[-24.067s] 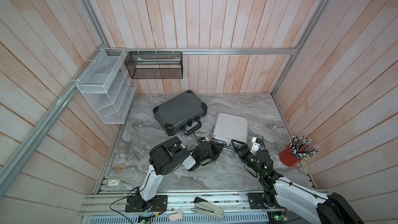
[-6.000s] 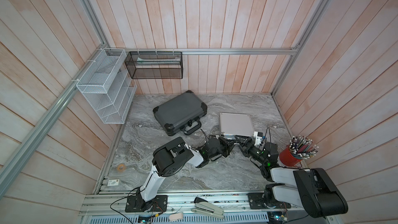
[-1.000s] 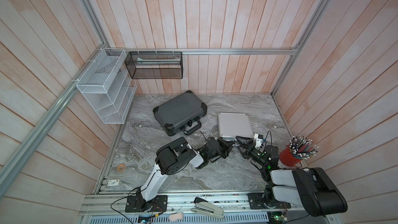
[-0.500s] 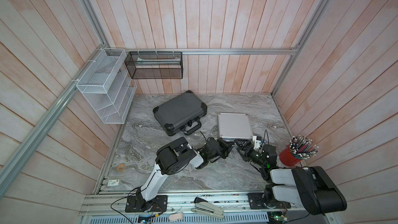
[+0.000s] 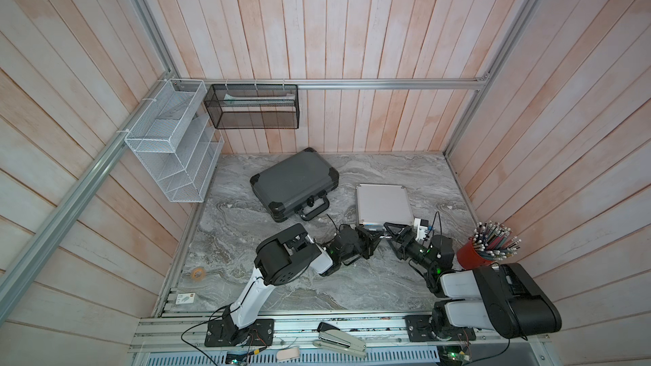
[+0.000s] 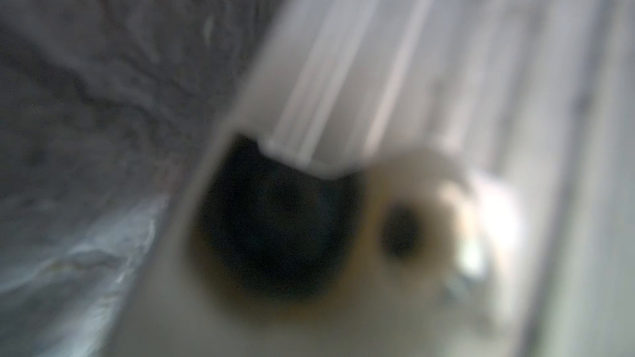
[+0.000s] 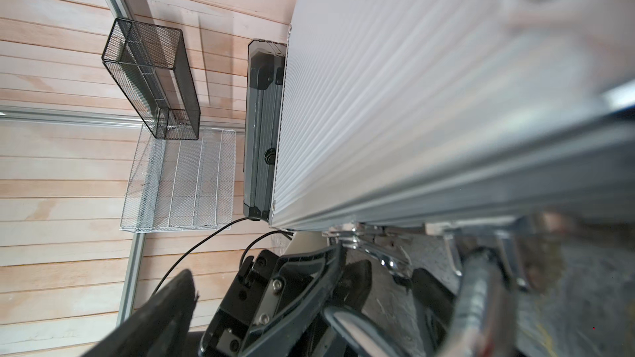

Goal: Open the poker set cases
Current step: Open the fastener on the poker set case.

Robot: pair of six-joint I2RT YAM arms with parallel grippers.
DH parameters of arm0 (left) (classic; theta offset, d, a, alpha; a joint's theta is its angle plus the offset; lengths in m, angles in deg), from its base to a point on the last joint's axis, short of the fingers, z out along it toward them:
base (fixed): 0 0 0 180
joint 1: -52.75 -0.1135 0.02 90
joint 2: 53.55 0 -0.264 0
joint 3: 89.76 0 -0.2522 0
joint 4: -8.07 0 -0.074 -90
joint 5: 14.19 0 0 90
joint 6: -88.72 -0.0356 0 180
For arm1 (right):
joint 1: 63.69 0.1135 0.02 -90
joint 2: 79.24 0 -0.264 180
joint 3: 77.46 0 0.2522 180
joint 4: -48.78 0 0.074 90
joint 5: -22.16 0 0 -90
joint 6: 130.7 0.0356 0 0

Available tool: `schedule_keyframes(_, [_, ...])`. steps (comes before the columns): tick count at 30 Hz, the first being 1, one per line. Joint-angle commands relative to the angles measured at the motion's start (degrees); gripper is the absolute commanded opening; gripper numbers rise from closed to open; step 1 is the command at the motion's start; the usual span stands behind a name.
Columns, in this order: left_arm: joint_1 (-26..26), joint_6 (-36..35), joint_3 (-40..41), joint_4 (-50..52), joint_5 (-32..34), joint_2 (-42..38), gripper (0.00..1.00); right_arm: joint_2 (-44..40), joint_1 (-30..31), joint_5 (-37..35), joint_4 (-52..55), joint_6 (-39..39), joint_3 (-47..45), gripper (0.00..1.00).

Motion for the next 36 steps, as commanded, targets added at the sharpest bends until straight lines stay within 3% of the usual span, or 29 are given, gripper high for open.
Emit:
schedule_keyframes(1, [-0.35, 0.59, -0.08, -9.58, 1.61, -0.68, 0.00, 1.32, 0.19, 1.33, -6.91, 2.35, 1.12, 0.98])
schedule_keyframes(8, [-0.36, 0.21, -0.21, -8.28, 1.22, -0.10, 0.00, 2.90, 0.60, 1.72, -15.97, 9.75, 0.29, 0.95])
schedule_keyframes(17, [-0.35, 0.84, 0.56, -8.58, 1.39, 1.35, 0.00, -2.27, 0.66, 0.75, -15.45, 12.65, 0.62, 0.95])
schedule_keyframes(36, [-0.70, 0.28, 2.13, -9.83, 1.35, 1.94, 0.00, -17.17, -4.16, -0.88, 27.29, -10.09, 0.80, 0.98])
